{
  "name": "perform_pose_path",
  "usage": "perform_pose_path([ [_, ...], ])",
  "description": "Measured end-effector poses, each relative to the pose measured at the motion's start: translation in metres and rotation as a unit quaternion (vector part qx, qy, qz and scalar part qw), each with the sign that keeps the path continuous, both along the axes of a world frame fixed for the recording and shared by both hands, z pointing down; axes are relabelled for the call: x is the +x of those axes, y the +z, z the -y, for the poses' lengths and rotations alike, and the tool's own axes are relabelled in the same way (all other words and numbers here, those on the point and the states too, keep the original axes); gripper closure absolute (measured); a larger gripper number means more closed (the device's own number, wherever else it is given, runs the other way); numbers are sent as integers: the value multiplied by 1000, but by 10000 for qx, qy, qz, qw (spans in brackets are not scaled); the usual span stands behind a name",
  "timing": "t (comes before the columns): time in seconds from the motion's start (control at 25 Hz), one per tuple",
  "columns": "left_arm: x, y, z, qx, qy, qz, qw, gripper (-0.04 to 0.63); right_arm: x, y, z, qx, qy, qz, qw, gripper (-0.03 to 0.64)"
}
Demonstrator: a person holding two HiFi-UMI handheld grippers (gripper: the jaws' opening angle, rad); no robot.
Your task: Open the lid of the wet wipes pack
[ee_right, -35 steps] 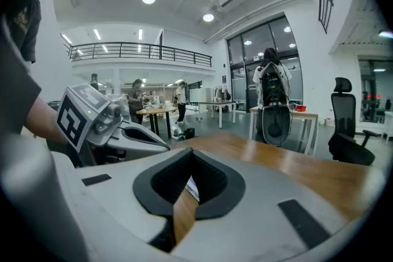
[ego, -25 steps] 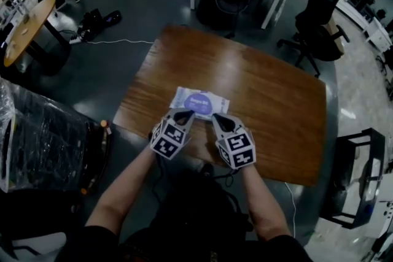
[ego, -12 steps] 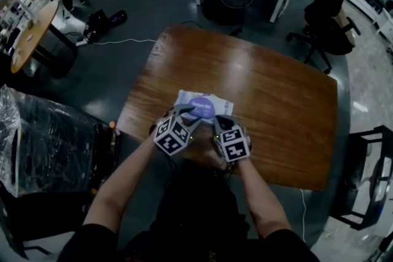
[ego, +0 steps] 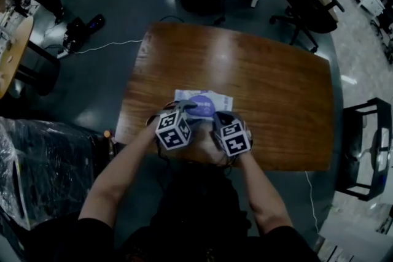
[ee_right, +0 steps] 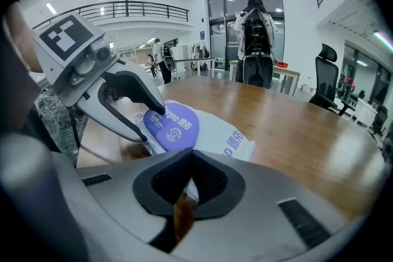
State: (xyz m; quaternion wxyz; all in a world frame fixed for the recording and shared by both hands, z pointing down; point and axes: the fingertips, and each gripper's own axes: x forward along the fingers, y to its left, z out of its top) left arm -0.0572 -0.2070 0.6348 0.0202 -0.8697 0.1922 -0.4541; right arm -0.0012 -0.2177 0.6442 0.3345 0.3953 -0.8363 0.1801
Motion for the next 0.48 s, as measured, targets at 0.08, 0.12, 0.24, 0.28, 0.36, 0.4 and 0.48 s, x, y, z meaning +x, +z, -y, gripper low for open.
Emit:
perform_pose_path([
  [0.08, 2, -2, 2, 57, 78, -7, 10000, 387, 1, 0, 0, -20, 49, 14, 10000, 606],
  [0.12, 4, -3, 3, 70, 114, -9, 9999, 387, 2, 1, 0, -21, 71, 24, 10000, 606],
  [0.24, 4, 0, 5, 105, 243, 92, 9996, 387, 1, 1, -1, -31, 137, 71, 9999, 606],
  [0.28, 3, 1, 6, 118, 273, 124, 9995, 387, 1, 1, -1, -32, 153, 85, 9998, 606],
  [0.36, 4, 2, 9, 168, 325, 180, 9992, 387, 1, 1, -1, -26, 180, 107, 9998, 606],
  [0.4, 4, 2, 10, 205, 360, 219, 9989, 388, 1, 0, 0, -22, 193, 117, 9997, 606],
  [0.48, 5, 3, 12, 251, 477, 320, 9980, 390, 2, 0, 0, -35, 213, 140, 9997, 606],
])
